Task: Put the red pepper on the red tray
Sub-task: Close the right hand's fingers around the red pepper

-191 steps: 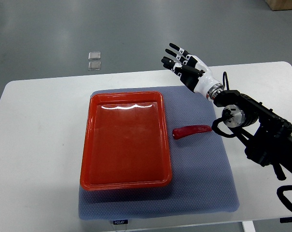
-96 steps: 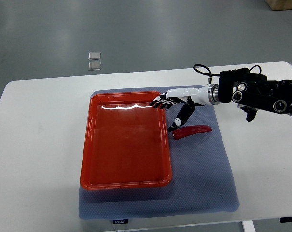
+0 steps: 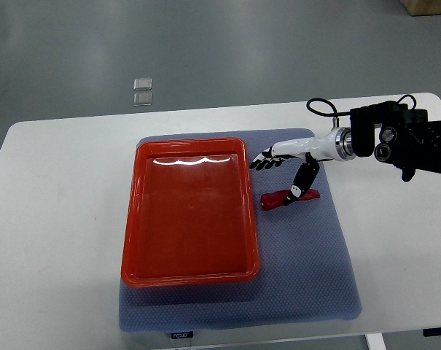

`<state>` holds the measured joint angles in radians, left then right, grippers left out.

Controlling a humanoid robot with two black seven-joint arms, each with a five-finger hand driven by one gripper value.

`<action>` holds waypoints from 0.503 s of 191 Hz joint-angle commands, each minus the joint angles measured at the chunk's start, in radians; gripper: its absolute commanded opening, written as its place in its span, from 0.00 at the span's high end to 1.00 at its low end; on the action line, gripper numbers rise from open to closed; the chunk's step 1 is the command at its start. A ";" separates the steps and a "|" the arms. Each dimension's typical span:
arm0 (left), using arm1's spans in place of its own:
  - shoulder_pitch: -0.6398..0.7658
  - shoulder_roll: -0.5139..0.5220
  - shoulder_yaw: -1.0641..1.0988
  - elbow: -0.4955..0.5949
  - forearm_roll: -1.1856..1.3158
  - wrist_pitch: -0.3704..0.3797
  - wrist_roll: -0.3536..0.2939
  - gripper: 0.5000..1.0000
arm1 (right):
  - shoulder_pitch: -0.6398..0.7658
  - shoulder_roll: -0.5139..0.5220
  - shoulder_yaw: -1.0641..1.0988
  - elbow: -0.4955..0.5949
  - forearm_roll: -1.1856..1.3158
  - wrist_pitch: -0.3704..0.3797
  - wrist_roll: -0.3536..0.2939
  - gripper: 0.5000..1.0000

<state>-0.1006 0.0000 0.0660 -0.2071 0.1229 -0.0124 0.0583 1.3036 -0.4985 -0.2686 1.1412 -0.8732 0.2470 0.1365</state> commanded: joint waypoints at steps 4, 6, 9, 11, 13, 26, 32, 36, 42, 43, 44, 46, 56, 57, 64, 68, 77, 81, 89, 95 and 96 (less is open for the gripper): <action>0.001 0.000 0.000 0.000 0.000 0.000 0.000 0.00 | -0.006 0.001 -0.009 -0.001 -0.035 -0.025 0.000 0.19; -0.001 0.000 0.000 0.000 0.000 0.000 0.000 0.00 | -0.006 0.001 -0.009 -0.001 -0.038 -0.026 0.000 0.19; 0.001 0.000 0.000 0.002 0.000 0.000 0.000 0.00 | -0.007 0.000 -0.011 -0.001 -0.043 -0.029 0.000 0.19; -0.001 0.000 0.000 0.002 0.001 0.000 0.000 0.00 | -0.007 0.001 -0.012 -0.001 -0.044 -0.029 0.000 0.19; -0.001 0.000 0.000 0.002 0.000 0.000 0.000 0.00 | -0.007 0.000 -0.014 0.000 -0.046 -0.031 0.000 0.19; -0.001 0.000 0.000 0.002 0.000 0.000 0.000 0.00 | -0.009 0.000 -0.024 -0.001 -0.052 -0.032 0.000 0.20; 0.001 0.000 0.000 0.002 0.000 0.000 0.000 0.00 | -0.009 0.000 -0.027 0.000 -0.052 -0.038 0.000 0.21; 0.001 0.000 0.000 0.002 0.000 0.000 0.000 0.00 | -0.009 0.000 -0.027 0.000 -0.052 -0.041 0.000 0.21; -0.001 0.000 0.000 0.003 0.000 0.000 0.000 0.00 | -0.009 0.001 -0.027 0.000 -0.052 -0.043 0.000 0.21; -0.001 0.000 0.000 0.003 0.000 0.000 0.000 0.00 | -0.009 0.001 -0.027 0.000 -0.052 -0.043 0.000 0.21; -0.001 0.000 0.000 0.002 0.000 0.000 0.000 0.00 | -0.009 0.001 -0.029 0.000 -0.052 -0.044 0.000 0.22; 0.001 0.000 0.000 0.003 0.000 0.000 0.000 0.00 | -0.009 0.001 -0.029 0.000 -0.053 -0.044 0.000 0.22; -0.001 0.000 0.000 0.003 0.000 0.000 0.000 0.00 | -0.012 0.003 -0.029 0.000 -0.053 -0.046 0.000 0.26; -0.001 0.000 0.000 0.003 0.000 0.000 0.000 0.00 | -0.012 0.003 -0.029 0.000 -0.053 -0.046 0.000 0.26; -0.001 0.000 0.000 0.003 0.000 0.002 0.000 0.00 | -0.014 0.003 -0.029 -0.001 -0.055 -0.046 0.000 0.27; -0.001 0.000 0.000 0.003 0.000 0.000 0.000 0.00 | -0.015 0.003 -0.029 -0.001 -0.056 -0.046 0.000 0.27; -0.001 0.000 0.000 0.003 0.000 0.000 0.000 0.00 | -0.015 0.005 -0.029 -0.001 -0.066 -0.046 0.000 0.28; -0.001 0.000 0.000 0.003 0.000 0.000 0.000 0.00 | -0.017 0.005 -0.029 -0.001 -0.069 -0.046 0.000 0.29; -0.001 0.000 0.000 0.003 0.000 0.000 0.000 0.00 | -0.021 0.006 -0.029 -0.001 -0.076 -0.048 0.000 0.30; -0.001 0.000 0.000 0.003 0.000 0.002 0.000 0.00 | -0.023 0.006 -0.029 -0.001 -0.081 -0.048 0.000 0.30; -0.001 0.000 0.000 0.003 0.000 0.002 0.000 0.00 | -0.023 0.006 -0.029 -0.001 -0.081 -0.048 0.000 0.30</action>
<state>-0.1009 0.0000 0.0660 -0.2040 0.1230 -0.0124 0.0583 1.2871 -0.4939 -0.2975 1.1403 -0.9403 0.2010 0.1365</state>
